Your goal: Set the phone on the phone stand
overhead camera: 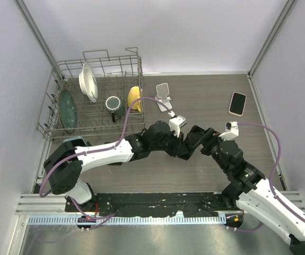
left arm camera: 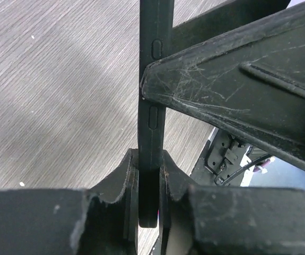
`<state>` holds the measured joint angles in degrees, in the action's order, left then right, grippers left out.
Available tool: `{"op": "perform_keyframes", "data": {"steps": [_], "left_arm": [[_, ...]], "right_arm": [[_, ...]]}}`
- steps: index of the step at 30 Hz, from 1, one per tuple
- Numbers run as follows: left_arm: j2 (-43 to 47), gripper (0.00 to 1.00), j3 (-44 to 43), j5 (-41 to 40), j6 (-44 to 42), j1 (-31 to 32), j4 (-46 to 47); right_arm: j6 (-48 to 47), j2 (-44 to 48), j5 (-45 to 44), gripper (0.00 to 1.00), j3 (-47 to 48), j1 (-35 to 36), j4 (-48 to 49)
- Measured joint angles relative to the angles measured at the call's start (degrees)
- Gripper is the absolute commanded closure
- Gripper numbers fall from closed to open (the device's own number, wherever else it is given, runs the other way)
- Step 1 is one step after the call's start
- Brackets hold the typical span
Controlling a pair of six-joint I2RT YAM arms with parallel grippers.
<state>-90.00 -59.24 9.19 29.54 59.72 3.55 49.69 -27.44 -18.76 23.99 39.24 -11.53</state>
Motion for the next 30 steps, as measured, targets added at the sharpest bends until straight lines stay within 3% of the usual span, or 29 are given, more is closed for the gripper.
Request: {"op": "perform_keyframes", "data": {"steps": [1,6,18,24,30], "left_arm": [[0.2,1.00,0.0,0.3,0.0,-0.2,0.0],[5.0,1.00,1.6,-0.5,-0.3,-0.5,-1.7],[33.6,1.00,7.7,-4.2,-1.2,-6.6,-9.9],[41.5,1.00,10.1,-1.3,0.7,-7.4,-9.2],[43.8,1.00,12.4,3.0,3.2,-7.7,-7.9]], "right_arm": [[-1.0,-0.5,0.6,0.16,0.7,-0.1,-0.4],[-6.8,-3.4,6.2,0.16,5.2,-0.3,-0.7],[-16.3,-4.3,29.7,0.15,11.3,0.5,5.8],[-14.6,-12.7,46.1,0.23,11.0,0.5,20.3],[-11.9,-18.5,53.8,0.41,10.8,0.6,30.9]]}}
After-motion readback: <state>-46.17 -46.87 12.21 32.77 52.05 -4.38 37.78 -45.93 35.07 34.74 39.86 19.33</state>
